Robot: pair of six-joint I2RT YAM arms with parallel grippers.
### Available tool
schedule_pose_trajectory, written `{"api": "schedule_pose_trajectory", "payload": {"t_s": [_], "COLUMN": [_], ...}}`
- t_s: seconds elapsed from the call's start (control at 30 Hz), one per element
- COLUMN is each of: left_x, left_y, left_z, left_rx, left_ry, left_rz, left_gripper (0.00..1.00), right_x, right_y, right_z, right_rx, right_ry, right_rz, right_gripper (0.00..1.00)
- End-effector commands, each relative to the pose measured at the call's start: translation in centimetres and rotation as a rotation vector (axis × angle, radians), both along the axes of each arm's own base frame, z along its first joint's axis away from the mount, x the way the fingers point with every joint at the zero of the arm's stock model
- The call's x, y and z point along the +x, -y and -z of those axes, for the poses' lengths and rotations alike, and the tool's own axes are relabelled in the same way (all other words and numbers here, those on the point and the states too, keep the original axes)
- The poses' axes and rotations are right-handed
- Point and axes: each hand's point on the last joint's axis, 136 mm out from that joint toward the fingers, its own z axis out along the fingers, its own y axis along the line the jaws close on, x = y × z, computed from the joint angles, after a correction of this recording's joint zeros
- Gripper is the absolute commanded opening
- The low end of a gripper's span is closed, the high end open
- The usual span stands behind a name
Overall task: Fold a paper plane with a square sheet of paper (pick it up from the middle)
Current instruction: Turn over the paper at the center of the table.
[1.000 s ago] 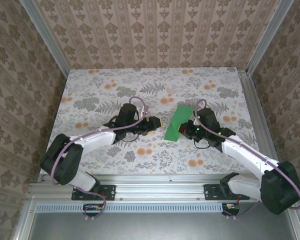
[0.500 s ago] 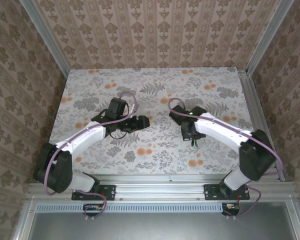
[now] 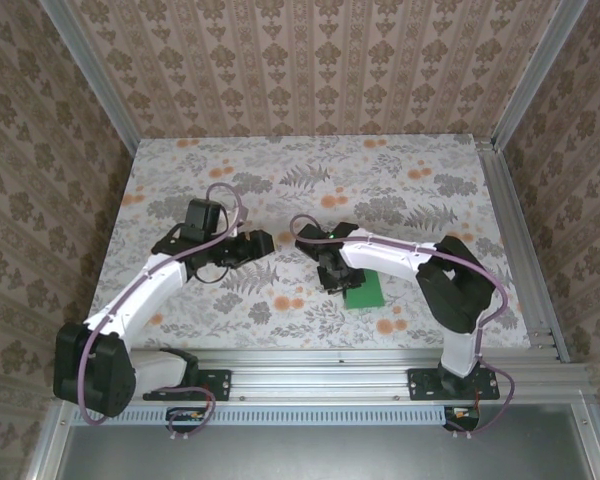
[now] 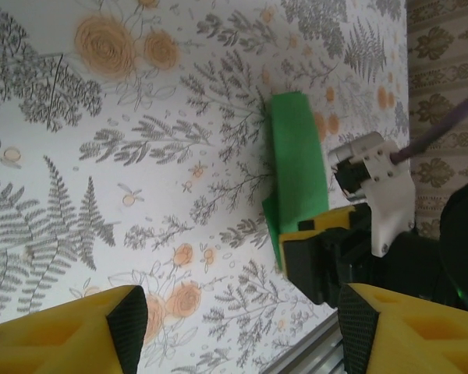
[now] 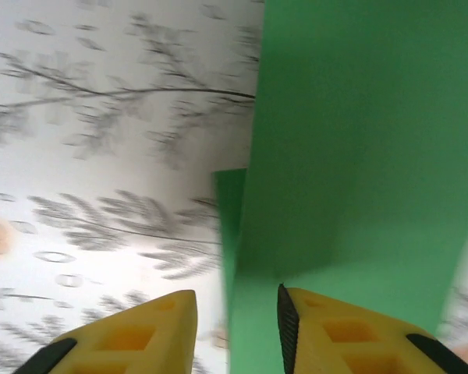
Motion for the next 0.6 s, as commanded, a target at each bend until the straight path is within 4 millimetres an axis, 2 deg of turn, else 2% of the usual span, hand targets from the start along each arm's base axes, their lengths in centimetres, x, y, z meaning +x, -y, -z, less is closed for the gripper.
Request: {"api": "schedule_pose_trajectory", "payload": {"t_s": [0.0, 0.13, 0.2, 0.37, 0.4, 0.57], "left_x": [-1.3, -1.5, -1.8, -1.7, -1.6, -1.5], "left_y": [-0.3, -0.3, 0.0, 1.6, 1.9, 6.4], "left_z": [0.4, 0.5, 0.4, 0.2, 0.2, -0.3], "left_rx": [-0.006, -0.014, -0.039, -0.018, -0.010, 0.025], "left_ry": [-0.026, -0.029, -0.039, -0.009, -0.005, 0.062], "left_rz": [0.028, 0.023, 0.034, 0.056, 0.059, 0.145], "left_gripper": [0.69, 0.68, 0.68, 0.67, 0.67, 0.62], "right_x": [-0.2, 0.0, 0.4, 0.5, 0.4, -0.2], "right_y": [-3.1, -4.7, -4.2, 0.3, 1.3, 7.2], "right_z": [1.7, 1.0, -0.3, -4.3, -4.6, -4.6], "right_rx": [0.165, 0.333, 0.386, 0.409, 0.413, 0.439], "right_ry": [-0.054, -0.062, -0.031, 0.063, 0.069, 0.072], "right_rz": [0.026, 0.057, 0.070, 0.108, 0.125, 0.225], "right_gripper": [0.39, 0.43, 0.43, 0.45, 0.45, 0.47]}}
